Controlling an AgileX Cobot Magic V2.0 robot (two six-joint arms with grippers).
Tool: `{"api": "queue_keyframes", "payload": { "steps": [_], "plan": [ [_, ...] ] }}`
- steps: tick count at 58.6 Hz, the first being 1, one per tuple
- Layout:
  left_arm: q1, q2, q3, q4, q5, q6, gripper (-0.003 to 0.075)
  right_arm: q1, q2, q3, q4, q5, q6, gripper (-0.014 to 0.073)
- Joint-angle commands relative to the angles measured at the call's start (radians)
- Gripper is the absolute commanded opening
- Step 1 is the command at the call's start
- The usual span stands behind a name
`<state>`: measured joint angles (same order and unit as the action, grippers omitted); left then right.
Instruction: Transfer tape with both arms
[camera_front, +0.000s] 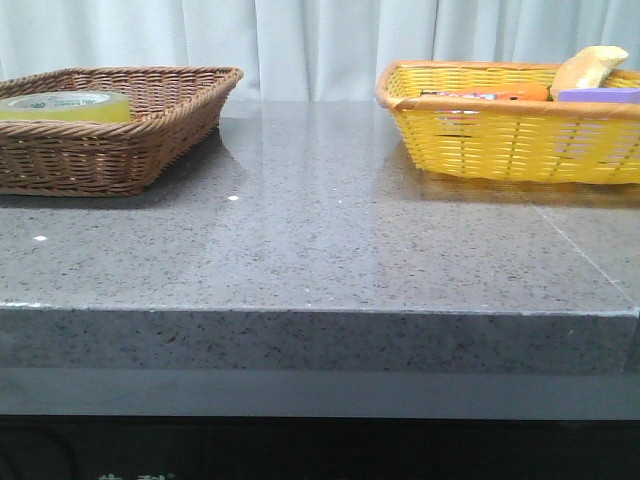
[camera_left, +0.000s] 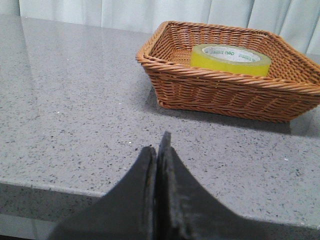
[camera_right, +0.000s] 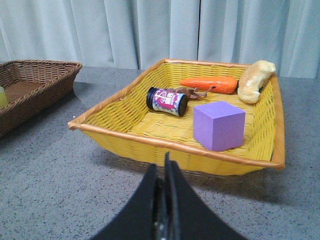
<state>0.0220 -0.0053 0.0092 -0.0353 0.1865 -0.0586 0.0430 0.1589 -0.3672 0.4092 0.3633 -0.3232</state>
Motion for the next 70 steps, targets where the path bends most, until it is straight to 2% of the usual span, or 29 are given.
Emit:
{"api": "queue_keyframes", "payload": {
  "steps": [1, 46, 60, 70],
  "plan": [
    [0.0, -0.019, 0.038, -0.01, -0.087, -0.008, -0.002, -0.002, 0.009, -0.023, 0.014, -0.07, -0.008, -0.0111],
    [0.0, -0.019, 0.038, -0.01, -0.087, -0.008, -0.002, 0.005, 0.009, 0.013, 0.006, -0.098, -0.006, -0.0111],
    [0.0, -0.019, 0.038, -0.01, -0.087, -0.008, -0.002, 0.038, -0.017, 0.141, -0.202, -0.226, 0.194, -0.0111],
    [0.0, -0.019, 0.038, -0.01, -0.087, -0.008, -0.002, 0.042, -0.118, 0.269, -0.223, -0.288, 0.237, -0.0111]
  ]
}}
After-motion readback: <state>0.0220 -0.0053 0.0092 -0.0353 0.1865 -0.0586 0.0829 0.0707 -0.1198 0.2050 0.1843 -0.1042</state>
